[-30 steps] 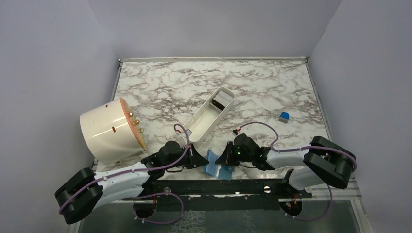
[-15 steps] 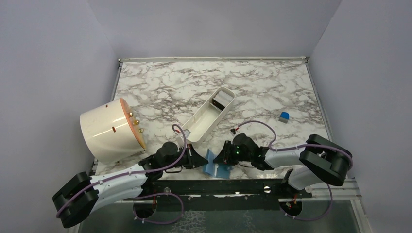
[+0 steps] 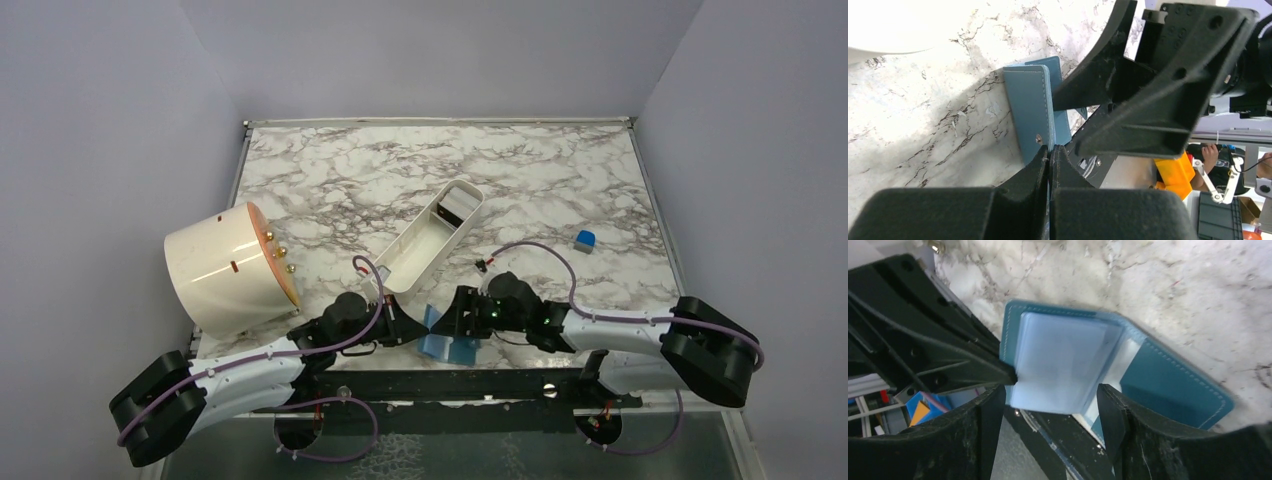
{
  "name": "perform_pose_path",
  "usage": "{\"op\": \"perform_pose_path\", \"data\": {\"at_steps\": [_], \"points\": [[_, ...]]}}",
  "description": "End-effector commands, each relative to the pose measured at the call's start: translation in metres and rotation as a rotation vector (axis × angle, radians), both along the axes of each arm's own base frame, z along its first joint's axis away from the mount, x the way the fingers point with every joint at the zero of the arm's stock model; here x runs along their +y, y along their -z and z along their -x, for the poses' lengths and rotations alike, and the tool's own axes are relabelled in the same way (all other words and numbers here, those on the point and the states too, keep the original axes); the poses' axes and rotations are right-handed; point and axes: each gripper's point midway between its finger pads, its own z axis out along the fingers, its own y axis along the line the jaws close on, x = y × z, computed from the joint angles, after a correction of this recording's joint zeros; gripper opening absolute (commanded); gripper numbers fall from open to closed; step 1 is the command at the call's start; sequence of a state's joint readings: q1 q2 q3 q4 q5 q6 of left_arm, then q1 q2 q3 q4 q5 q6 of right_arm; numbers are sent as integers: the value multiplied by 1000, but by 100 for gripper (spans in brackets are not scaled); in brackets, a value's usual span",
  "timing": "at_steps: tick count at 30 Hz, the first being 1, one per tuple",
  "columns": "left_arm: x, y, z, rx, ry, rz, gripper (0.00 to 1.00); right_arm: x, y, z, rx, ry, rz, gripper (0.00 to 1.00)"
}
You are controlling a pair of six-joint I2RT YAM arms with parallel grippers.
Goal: Put the credit cards into the card holder
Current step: Turn over the card holder at the center of the board.
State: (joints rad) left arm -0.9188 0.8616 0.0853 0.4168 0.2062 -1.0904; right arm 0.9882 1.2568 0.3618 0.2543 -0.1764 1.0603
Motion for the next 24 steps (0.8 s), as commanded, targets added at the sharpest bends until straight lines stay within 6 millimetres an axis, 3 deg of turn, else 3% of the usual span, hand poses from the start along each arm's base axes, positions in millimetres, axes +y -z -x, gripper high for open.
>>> {"op": "perform_pose_path", "data": {"at_steps": [1, 14, 19, 24], "points": [[0, -2, -5, -15, -32, 11, 0, 9, -12, 14, 13, -45, -22, 69], [2, -1, -6, -16, -40, -2, 0, 27, 1, 18, 32, -61, 20, 67], [-1, -6, -7, -32, -27, -7, 1, 26, 9, 14, 29, -50, 53, 54], [0, -3, -7, -22, -31, -11, 13, 18, 22, 18, 53, -39, 74, 44]]}}
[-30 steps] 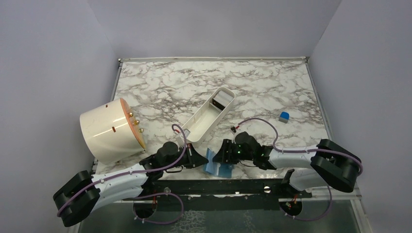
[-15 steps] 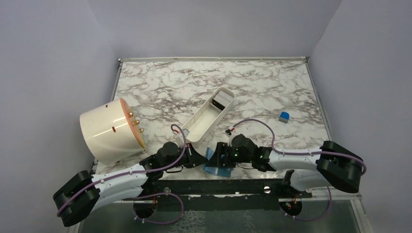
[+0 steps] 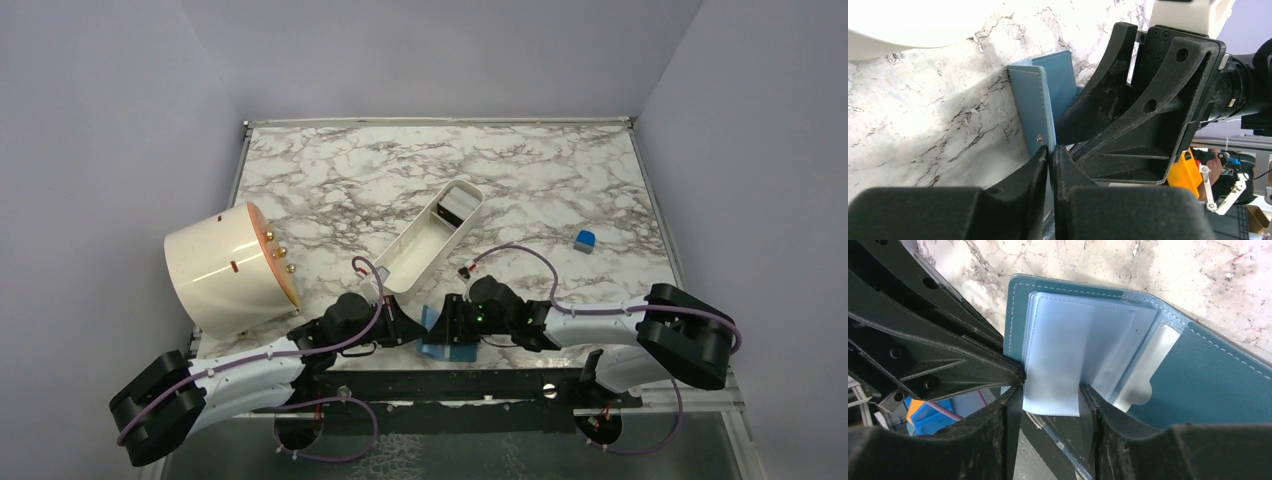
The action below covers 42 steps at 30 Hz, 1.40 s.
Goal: Put the credit cards into the card holder
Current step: Turn over the card holder at the center of the board.
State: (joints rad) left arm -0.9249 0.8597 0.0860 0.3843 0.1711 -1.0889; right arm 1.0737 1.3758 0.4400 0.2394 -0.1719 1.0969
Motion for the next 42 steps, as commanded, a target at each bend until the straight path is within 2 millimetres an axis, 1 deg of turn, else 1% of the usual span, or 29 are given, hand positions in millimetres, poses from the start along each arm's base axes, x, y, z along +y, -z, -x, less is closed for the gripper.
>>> {"op": "perform_pose_path", "data": {"at_steps": [1, 3, 8, 9, 10, 12, 14, 17, 25, 30, 34, 37, 42], "points": [[-4, -11, -4, -31, -4, 25, 15, -8, 14, 0, -2, 23, 40, 42], [-4, -13, -4, -34, -5, 30, 16, -10, 17, -1, -3, 31, 50, 41], [-3, -12, -4, -32, -9, 31, 16, -12, 18, -1, -5, 38, 61, 36], [-3, -11, -4, -31, -8, 29, 14, -13, 17, -1, -7, 40, 59, 36], [-3, -10, -4, -28, -8, 26, 11, -13, 16, -1, -8, 41, 56, 36], [-3, -8, -4, -20, -9, 20, 1, -15, 15, -1, -11, 44, 57, 36], [-2, -5, -3, -9, -10, 14, 0, -18, 14, -2, -12, 55, 67, 37], [-1, 0, -2, 3, -11, -5, 0, -26, 12, -3, -19, 79, 83, 39], [0, 2, -3, 5, -18, -26, 0, -49, 6, -9, -55, 137, 163, 42], [1, 3, -3, 8, -18, -37, 0, -68, 10, -12, -63, 185, 255, 42], [4, 5, -4, 8, -29, -57, 0, -86, 7, -13, -63, 221, 341, 42], [6, 5, -5, 7, -39, -71, 0, -91, -4, -13, -70, 220, 359, 42], [8, 5, -6, 1, -49, -75, 0, -82, -35, -18, -119, 207, 301, 41]]}}
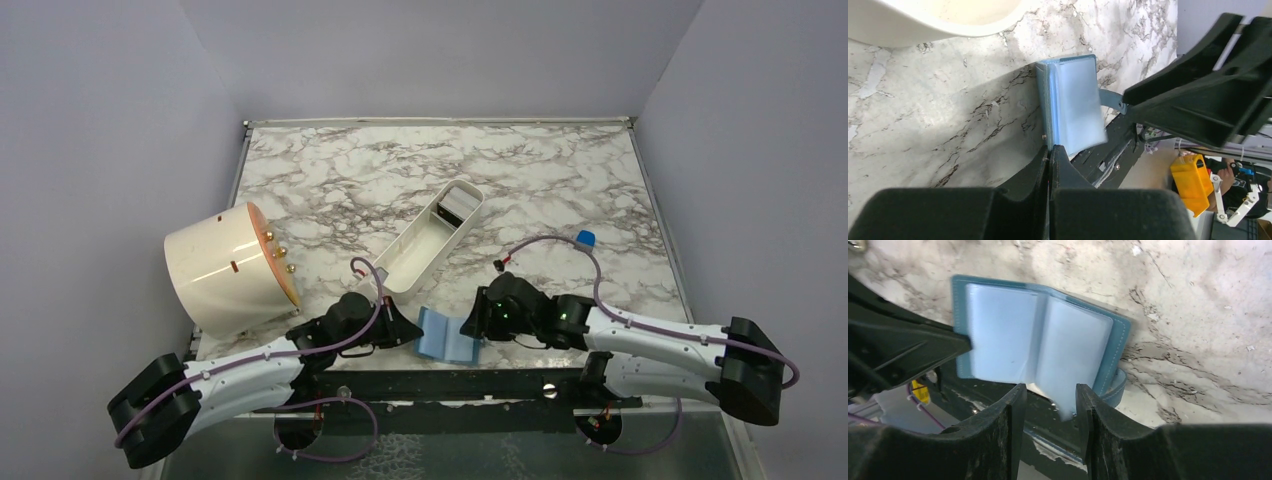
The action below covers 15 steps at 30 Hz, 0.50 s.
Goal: Put the credit cards into the card holder
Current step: Turn over the card holder at the center of the board.
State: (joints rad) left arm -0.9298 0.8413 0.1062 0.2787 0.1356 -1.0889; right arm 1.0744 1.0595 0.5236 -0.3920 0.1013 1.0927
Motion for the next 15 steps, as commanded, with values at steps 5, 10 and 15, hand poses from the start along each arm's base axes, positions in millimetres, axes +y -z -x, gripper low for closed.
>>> {"op": "perform_pose_path", "data": {"at_steps": [5, 10, 15], "points": [[2, -3, -5, -21, -21, -16, 0, 22, -40, -12, -125, -83, -80, 40], [2, -4, -3, -23, -18, -8, 4, 47, -26, -10, -121, -167, -134, 37], [2, -9, -4, -35, -22, 11, 20, 63, 4, -2, -72, -249, -142, 36]]}}
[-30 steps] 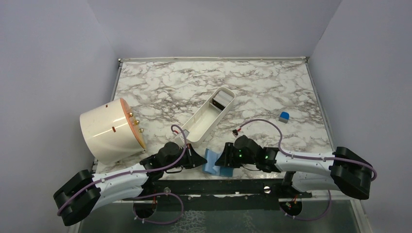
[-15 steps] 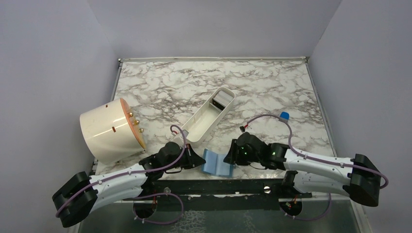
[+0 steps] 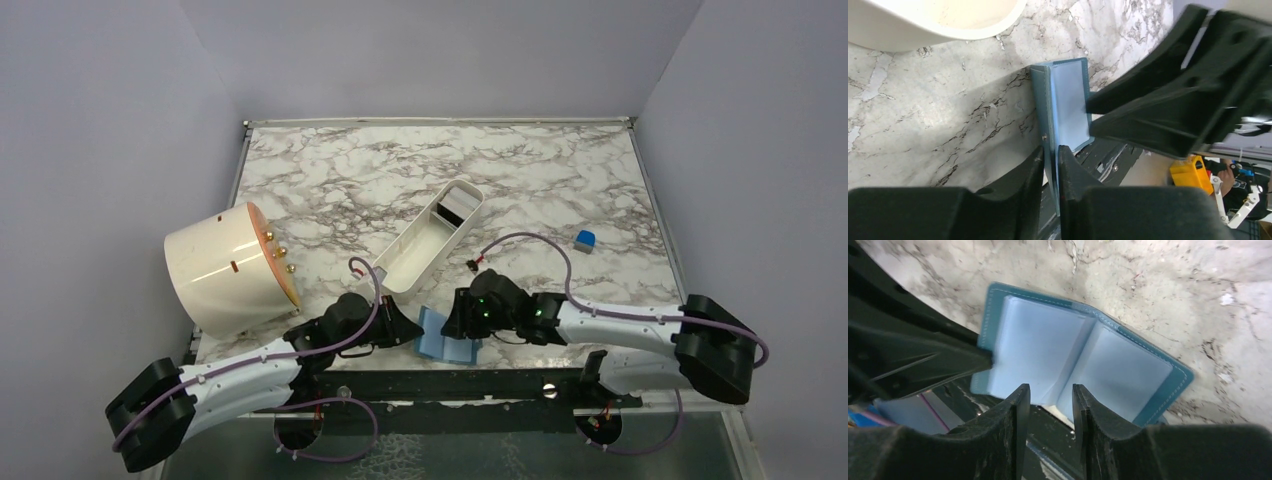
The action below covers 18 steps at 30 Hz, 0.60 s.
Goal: Put the credit cards into the card holder
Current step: Turn over the card holder at the center of the board.
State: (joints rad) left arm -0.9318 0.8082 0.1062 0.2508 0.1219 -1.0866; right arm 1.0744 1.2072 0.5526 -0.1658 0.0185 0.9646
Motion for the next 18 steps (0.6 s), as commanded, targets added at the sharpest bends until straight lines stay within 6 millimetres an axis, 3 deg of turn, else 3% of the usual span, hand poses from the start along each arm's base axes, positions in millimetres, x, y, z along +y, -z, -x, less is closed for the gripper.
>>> {"op": "perform_pose_path", "data": {"at_steps": [1, 8, 18], "points": [[-1, -8, -3, -26, -12, 16, 24, 22, 13, 10, 8, -113, -64, 36], [1, -5, -1, -21, -14, 17, 37, 26, 27, 12, 18, -137, -69, 35], [0, 7, -1, -7, 7, -45, 37, 34, 33, 12, 28, -152, -79, 35]]}}
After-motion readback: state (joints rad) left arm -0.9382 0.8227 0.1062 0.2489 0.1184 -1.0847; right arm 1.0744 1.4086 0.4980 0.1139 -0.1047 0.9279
